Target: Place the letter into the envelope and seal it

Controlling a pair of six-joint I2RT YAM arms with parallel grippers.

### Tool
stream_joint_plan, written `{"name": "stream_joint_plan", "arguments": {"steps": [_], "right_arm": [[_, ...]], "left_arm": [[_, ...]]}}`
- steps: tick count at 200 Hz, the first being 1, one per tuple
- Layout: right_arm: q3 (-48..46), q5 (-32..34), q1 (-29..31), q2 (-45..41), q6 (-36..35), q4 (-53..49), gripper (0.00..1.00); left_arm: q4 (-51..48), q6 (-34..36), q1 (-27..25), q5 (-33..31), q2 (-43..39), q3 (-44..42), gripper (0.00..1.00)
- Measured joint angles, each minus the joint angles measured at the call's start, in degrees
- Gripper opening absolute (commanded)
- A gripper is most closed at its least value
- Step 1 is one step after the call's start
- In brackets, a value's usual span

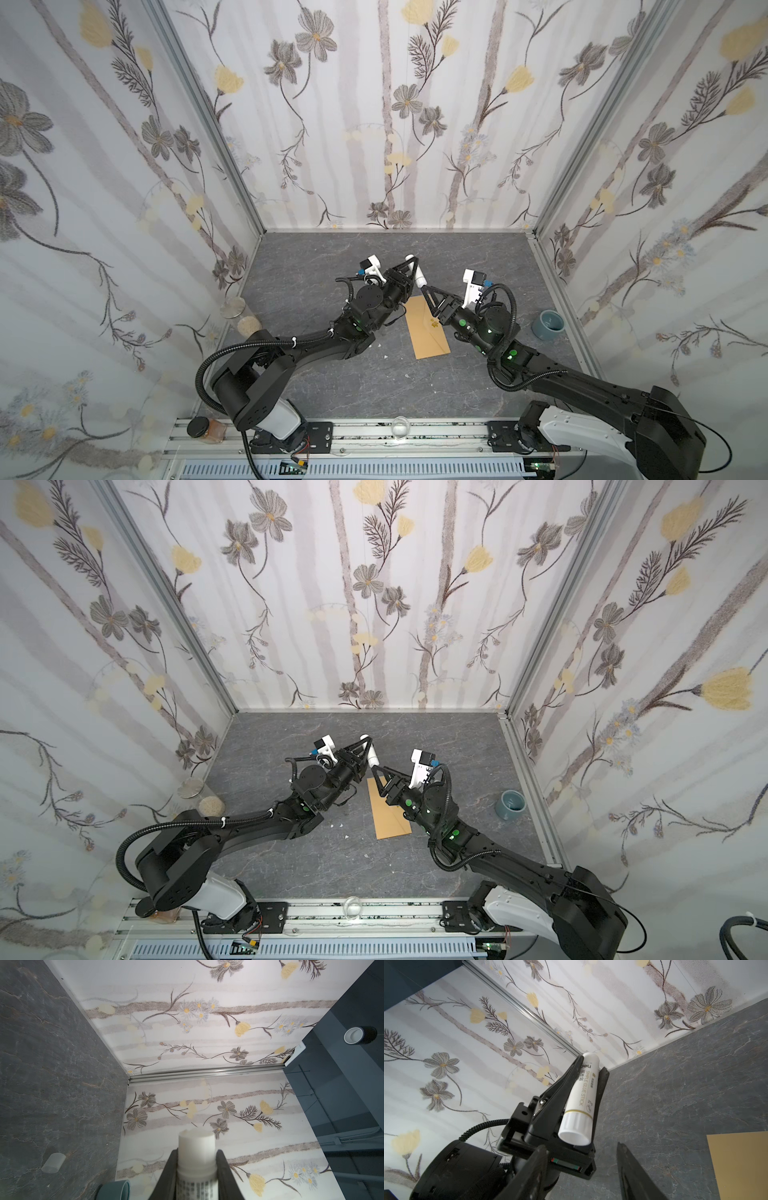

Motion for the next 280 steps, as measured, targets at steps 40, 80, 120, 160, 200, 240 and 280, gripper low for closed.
{"name": "stream_joint_plan", "arguments": {"steps": [40,80,120,160,200,240,280], "right_arm": [[0.0,-2.9,-1.0,4.2,4.9,6.5,0.49],[0.6,-4.8,-1.2,6.7,7.4,10.3,0.46],[0.7,-5.4,-1.2,6.9,8.4,11.3,0.26],[1.5,-5.6,-1.3,6.9,9.0,11.0,0.16],[2.1,-5.6,-1.4,6.2,8.7,8.5,0.26],[2.9,-5.6,-1.4,5.8,8.2,6.6,0.27],[3.3,-5.4,-1.4,5.8,7.7,6.1,0.34]], "left_arm": [[1.2,0.0,-0.5,-2.0,0.3,0.0,0.00],[1.8,0.3,-0.9,-2.0,0.9,0.0,0.00],[2.5,0.6,-1.0,-2.0,1.3,0.2,0.00],[3.9,1.3,-1.0,-2.6,1.4,0.5,0.00],[4.0,1.3,-1.0,-2.6,1.5,0.5,0.00],[4.0,1.2,-1.0,-2.5,1.5,0.4,0.00],[4.0,1.4,-1.1,-2.1,1.4,0.4,0.00]]}}
